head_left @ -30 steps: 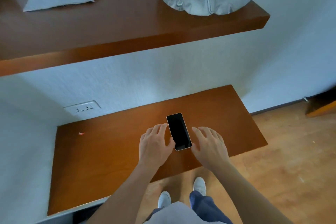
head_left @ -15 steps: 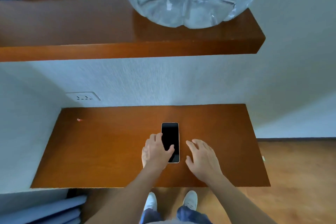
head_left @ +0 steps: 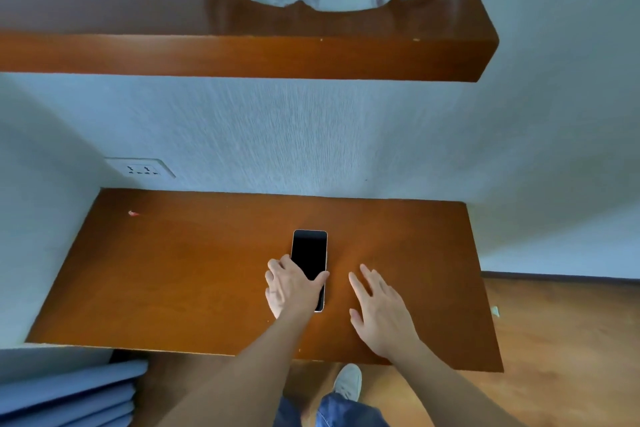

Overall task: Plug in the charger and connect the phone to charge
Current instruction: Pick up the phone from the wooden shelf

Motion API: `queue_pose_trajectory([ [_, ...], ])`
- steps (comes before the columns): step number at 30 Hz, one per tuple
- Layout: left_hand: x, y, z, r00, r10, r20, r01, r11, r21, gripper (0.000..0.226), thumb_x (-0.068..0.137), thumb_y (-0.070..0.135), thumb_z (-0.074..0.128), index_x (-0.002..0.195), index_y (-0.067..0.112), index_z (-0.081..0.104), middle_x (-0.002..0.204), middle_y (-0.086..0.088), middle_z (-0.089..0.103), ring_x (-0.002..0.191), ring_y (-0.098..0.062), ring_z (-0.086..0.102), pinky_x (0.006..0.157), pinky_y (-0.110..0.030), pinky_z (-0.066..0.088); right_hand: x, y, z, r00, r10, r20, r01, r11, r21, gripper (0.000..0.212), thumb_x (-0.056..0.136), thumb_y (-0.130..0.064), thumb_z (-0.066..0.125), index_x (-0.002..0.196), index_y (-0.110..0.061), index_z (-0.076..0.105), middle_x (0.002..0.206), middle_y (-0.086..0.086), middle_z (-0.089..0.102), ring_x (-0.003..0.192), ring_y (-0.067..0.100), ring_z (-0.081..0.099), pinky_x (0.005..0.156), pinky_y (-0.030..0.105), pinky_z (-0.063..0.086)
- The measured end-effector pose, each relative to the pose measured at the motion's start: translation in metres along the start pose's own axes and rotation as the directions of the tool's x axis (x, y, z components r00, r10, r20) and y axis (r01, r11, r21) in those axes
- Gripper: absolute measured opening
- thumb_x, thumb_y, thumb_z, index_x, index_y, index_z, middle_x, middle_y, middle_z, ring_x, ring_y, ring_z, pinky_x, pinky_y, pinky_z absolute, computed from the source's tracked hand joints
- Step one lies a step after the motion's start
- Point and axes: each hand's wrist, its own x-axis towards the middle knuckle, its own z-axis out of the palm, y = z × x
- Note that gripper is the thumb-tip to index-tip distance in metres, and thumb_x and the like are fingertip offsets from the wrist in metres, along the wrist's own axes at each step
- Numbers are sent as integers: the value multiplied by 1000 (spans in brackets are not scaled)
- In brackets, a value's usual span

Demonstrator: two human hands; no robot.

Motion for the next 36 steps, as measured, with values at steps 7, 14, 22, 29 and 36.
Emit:
queue_pose_trajectory([
  [7,10,10,2,994,-103,35,105,993,-57,89,70,66,74,135,16,39,133,-11,50,124,-28,48,99,-40,48,1,7,15,1000,-3,-13,2,999,-51,70,88,-60,49,149,-28,38,158,5,39,143,30,40,109,46,40],
  [14,20,16,-1,992,-59,111,76,985,-156,83,72,52,82,134,19,38,132,-9,53,113,-28,59,82,-34,58,0,2,20,999,25,-26,-26,999,-48,72,87,-60,49,151,-29,36,159,3,36,145,29,36,112,46,29],
  [22,13,13,-10,986,-5,164,71,913,-402,52,85,33,75,120,18,41,119,-10,62,93,-23,63,54,-20,47,4,-3,0,997,43,69,-46,998,43,71,95,-57,39,156,-35,11,168,-3,3,154,24,3,121,42,6],
  [29,6,5,-58,978,96,185,45,768,-639,52,87,30,73,125,19,39,113,-1,57,93,-15,58,64,-23,49,10,-30,-45,992,123,25,-121,891,437,51,99,-47,46,147,-34,35,155,-10,38,139,13,43,112,27,38],
  [36,-3,-2,-111,980,158,118,-15,655,-755,34,93,30,65,117,20,43,107,-1,62,91,-18,65,73,-35,59,2,-83,-80,986,75,149,-167,489,856,34,92,-58,39,110,-34,55,114,-7,65,99,16,65,85,23,58],
])
